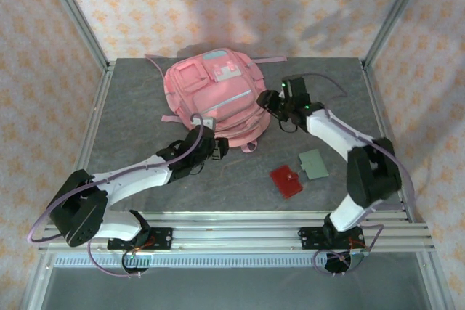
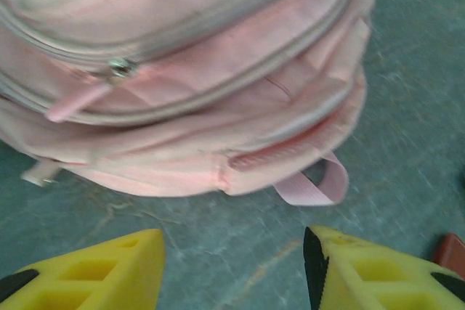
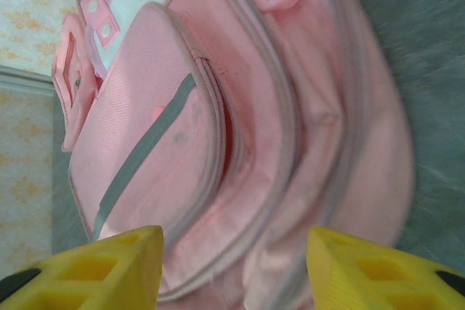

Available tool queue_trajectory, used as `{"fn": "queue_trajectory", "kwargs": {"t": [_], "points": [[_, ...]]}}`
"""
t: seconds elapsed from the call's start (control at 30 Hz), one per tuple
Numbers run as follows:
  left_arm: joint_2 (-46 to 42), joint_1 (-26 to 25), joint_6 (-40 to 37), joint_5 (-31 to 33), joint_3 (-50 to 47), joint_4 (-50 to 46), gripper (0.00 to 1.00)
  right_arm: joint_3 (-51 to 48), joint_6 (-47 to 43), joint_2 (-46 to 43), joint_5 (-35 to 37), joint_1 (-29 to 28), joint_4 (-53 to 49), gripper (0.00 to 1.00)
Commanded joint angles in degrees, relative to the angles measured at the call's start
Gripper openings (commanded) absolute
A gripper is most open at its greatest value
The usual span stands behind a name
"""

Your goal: Pack books, pencil case, and school supplies into a backpack

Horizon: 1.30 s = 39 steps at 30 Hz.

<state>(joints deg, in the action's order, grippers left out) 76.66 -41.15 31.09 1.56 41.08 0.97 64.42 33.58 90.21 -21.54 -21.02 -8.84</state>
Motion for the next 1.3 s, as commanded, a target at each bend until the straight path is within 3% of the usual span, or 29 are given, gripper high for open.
{"fn": "queue_trajectory", "kwargs": {"t": [0.0, 0.3, 0.7, 0.93, 1.13, 1.27], "points": [[1.3, -1.9, 2.1, -2.0, -0.6, 2.0, 0.54, -4.8, -4.5, -7.8, 8.2, 0.5, -8.4, 0.56], [7.2, -6.8, 7.2, -10.5, -4.0, 12.1, 0.55, -20.2, -1.1, -26.1, 12.0, 0.4, -21.4, 0.61], [15.4, -9.2, 4.1, -13.1, 0.9, 13.8, 0.55, -35.2, 5.9, -32.8, 8.4, -0.3, -22.4, 0.61], [16.5, -9.2, 3.7, -13.1, 1.8, 13.5, 0.53, -40.4, 9.3, -32.1, 3.7, -1.9, -15.2, 0.56], [17.8, -9.2, 4.2, -11.9, 3.1, 11.1, 0.51, -41.4, 13.5, -27.6, -1.3, -7.0, -5.8, 0.42], [17.9, -9.2, 4.7, -10.8, 3.4, 9.8, 0.50, -40.2, 14.0, -26.9, -4.2, -9.6, 1.3, 0.41]]}}
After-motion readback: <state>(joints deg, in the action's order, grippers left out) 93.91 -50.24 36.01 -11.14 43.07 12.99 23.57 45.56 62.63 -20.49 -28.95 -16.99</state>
